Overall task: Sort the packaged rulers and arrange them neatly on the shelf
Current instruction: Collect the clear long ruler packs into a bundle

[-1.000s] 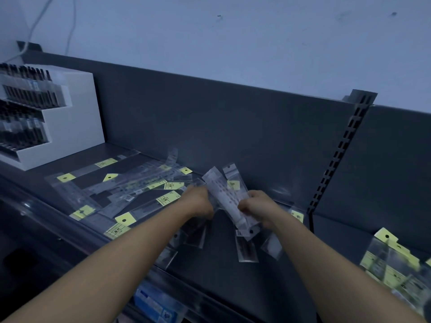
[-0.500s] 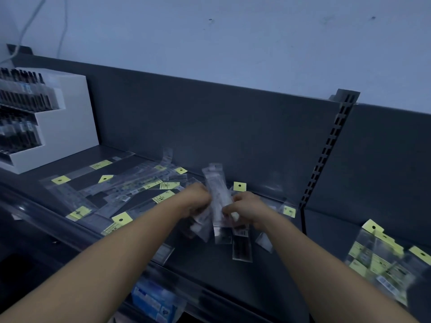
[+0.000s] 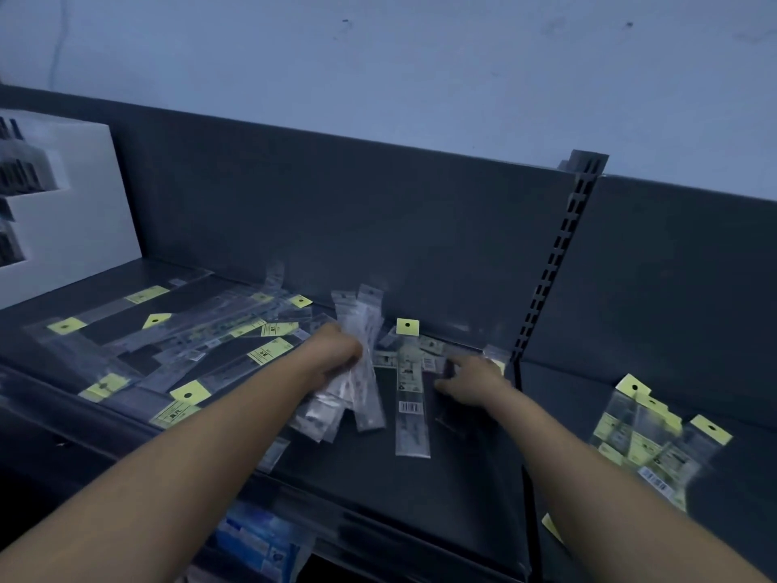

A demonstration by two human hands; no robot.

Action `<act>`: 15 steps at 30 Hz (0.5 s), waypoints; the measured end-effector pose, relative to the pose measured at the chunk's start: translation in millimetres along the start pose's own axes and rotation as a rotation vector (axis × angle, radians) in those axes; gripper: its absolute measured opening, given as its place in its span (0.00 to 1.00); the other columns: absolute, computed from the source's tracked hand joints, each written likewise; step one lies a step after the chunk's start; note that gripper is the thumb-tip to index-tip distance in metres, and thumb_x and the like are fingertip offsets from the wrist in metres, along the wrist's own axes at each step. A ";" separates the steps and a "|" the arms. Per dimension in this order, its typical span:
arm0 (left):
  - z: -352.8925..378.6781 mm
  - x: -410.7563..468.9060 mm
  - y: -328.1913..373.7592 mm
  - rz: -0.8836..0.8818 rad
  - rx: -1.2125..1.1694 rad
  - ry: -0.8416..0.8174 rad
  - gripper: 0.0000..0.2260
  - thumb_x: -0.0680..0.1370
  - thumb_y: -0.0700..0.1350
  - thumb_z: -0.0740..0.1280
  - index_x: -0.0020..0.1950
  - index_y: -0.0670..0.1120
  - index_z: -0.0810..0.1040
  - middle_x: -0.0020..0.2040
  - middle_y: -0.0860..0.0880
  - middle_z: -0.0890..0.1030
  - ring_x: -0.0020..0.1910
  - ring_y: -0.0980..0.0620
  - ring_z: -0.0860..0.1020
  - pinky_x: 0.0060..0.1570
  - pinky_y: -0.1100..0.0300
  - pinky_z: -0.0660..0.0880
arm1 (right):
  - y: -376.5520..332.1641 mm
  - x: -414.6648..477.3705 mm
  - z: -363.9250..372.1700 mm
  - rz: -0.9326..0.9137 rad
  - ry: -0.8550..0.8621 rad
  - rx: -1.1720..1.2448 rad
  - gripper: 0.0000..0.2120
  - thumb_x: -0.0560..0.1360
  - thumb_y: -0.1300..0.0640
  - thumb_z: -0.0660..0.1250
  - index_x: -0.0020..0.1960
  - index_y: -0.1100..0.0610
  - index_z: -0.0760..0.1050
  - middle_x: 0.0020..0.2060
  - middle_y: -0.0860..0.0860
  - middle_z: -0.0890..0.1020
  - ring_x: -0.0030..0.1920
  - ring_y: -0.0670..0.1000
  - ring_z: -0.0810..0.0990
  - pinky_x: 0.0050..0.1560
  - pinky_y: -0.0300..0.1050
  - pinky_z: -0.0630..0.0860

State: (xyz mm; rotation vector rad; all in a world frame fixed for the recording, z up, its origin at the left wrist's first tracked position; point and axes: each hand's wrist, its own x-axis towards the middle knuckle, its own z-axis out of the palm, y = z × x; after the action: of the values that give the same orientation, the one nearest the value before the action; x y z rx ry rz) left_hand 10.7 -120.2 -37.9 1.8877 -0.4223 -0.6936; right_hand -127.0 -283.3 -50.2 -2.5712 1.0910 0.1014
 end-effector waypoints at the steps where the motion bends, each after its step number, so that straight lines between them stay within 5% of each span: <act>1: -0.5 -0.9 0.4 0.007 -0.010 0.003 0.15 0.76 0.31 0.60 0.63 0.35 0.69 0.44 0.41 0.75 0.33 0.50 0.73 0.24 0.64 0.70 | 1.0 1.3 4.1 -0.038 -0.010 -0.011 0.27 0.76 0.43 0.65 0.73 0.45 0.65 0.72 0.52 0.67 0.72 0.57 0.64 0.68 0.53 0.67; 5: -4.3 -7.1 2.3 0.021 -0.049 0.005 0.11 0.76 0.29 0.59 0.57 0.36 0.70 0.38 0.43 0.72 0.31 0.51 0.70 0.18 0.68 0.66 | -5.4 3.3 8.5 -0.196 0.039 0.195 0.27 0.71 0.40 0.70 0.68 0.47 0.72 0.64 0.50 0.76 0.67 0.53 0.72 0.66 0.49 0.69; 10: -11.2 -8.4 0.7 -0.017 -0.059 0.020 0.14 0.76 0.29 0.61 0.61 0.35 0.69 0.37 0.43 0.72 0.30 0.51 0.71 0.18 0.69 0.66 | -11.3 13.3 9.5 -0.276 0.018 0.221 0.21 0.72 0.56 0.67 0.65 0.46 0.74 0.62 0.46 0.77 0.65 0.49 0.73 0.68 0.51 0.68; 15: -16.0 -3.6 -2.7 -0.016 -0.054 0.045 0.15 0.76 0.29 0.61 0.62 0.36 0.68 0.39 0.42 0.73 0.30 0.51 0.71 0.17 0.69 0.66 | -14.5 21.2 3.3 -0.366 -0.099 0.026 0.27 0.68 0.44 0.74 0.65 0.45 0.73 0.64 0.48 0.72 0.66 0.52 0.68 0.68 0.52 0.65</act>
State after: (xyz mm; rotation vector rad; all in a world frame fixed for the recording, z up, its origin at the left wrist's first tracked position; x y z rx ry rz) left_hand 18.0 -105.6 -34.6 1.8544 -0.3569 -0.6650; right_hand -101.6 -287.3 -53.3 -2.6620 0.5697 0.1208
